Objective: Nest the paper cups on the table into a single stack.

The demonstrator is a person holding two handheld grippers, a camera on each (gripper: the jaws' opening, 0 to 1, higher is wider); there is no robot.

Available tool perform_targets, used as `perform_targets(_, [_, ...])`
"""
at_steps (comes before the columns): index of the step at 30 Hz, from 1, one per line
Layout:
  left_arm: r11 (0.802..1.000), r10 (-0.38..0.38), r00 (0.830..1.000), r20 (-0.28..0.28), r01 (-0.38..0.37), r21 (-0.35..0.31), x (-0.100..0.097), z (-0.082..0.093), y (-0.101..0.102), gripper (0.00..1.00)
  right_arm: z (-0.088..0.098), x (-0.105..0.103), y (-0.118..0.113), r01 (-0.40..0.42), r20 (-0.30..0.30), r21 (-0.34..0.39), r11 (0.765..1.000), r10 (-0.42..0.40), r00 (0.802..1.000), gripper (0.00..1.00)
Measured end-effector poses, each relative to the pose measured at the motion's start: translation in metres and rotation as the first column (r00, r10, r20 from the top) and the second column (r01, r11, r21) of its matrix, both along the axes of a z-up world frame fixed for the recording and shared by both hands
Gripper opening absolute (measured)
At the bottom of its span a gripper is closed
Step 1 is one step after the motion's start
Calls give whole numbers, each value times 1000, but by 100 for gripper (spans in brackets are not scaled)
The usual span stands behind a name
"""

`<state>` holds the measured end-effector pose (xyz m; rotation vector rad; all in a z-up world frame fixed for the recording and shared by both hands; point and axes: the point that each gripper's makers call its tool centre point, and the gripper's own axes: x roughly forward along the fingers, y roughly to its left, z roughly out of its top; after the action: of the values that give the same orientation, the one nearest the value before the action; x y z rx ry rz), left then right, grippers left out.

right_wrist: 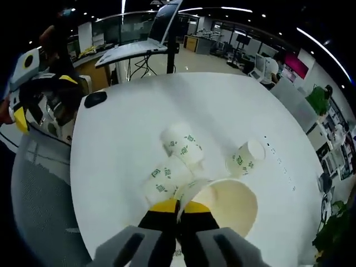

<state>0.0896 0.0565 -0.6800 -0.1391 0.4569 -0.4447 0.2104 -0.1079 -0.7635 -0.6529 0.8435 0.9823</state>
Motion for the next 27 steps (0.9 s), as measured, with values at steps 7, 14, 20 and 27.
perform_targets(7, [1000,-6,1000,4,6,-2,5,0,-2,77,-4,-1,-3,16,-10,-6,1000,-16,1000,0])
perform_targets(14, [1000,-10,1000,10,10,-5,9,2,-4,77,-6,2,-2,25,-12,0,1000,-25,1000,0])
perform_targets(20, [1000,-13,1000,12,13,-6,10,2,-4,77,-9,0,-3,27,-16,-3,1000,-27,999,0])
perform_targets(27, [1000,-10,1000,10,10,-9,10,0,-3,77,-9,-3,-3,37,-19,0,999,-37,999,3])
